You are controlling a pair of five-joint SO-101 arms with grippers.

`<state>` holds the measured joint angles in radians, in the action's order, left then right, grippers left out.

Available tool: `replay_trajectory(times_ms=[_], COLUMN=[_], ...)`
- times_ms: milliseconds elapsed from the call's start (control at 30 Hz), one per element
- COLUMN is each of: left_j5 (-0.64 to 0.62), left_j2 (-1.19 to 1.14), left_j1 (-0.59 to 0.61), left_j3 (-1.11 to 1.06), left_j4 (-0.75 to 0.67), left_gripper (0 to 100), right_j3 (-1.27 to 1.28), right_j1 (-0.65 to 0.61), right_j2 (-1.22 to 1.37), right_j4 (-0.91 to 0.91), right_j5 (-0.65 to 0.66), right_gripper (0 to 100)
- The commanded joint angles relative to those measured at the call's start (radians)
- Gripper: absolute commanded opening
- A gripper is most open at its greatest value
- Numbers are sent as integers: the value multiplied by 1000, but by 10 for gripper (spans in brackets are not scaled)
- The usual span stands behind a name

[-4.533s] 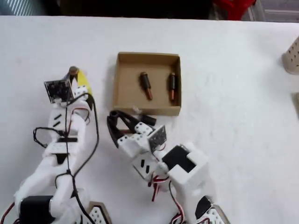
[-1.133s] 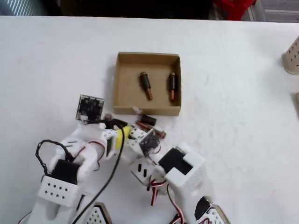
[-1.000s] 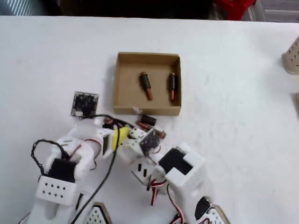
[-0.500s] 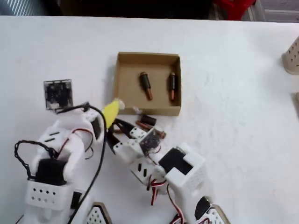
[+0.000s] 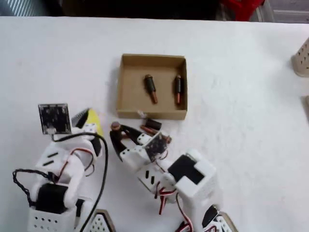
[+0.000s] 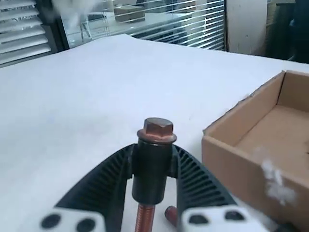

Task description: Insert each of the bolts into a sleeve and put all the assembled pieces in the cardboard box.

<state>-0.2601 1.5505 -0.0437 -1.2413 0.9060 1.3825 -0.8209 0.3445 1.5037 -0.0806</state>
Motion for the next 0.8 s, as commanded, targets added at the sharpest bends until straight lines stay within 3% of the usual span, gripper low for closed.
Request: replay_trajectory(times_ms=[0,167,433,567,667,767], left_j5=[21,21,29,233,405,485], left_j2=[160,286,275,275,275,275], left_j1=[131,265,294,292,292,292], left_j3=[-239,-453,-451,-451,-451,-451], left_j4=[-35,-175,-91,9,104,143], left_gripper=[56,56,59,60,60,60], right_j3=[54,94,94,66,-35,-218], right_j1=[64,124,229,268,315,363], right_j2=[-159,-334,-687,-901,-1029,-1072], right_j4=[-1,-122,-515,-812,-1158,-1518], right_j5=[14,12,14,11,9,15], right_gripper=[16,16,16,16,17,17])
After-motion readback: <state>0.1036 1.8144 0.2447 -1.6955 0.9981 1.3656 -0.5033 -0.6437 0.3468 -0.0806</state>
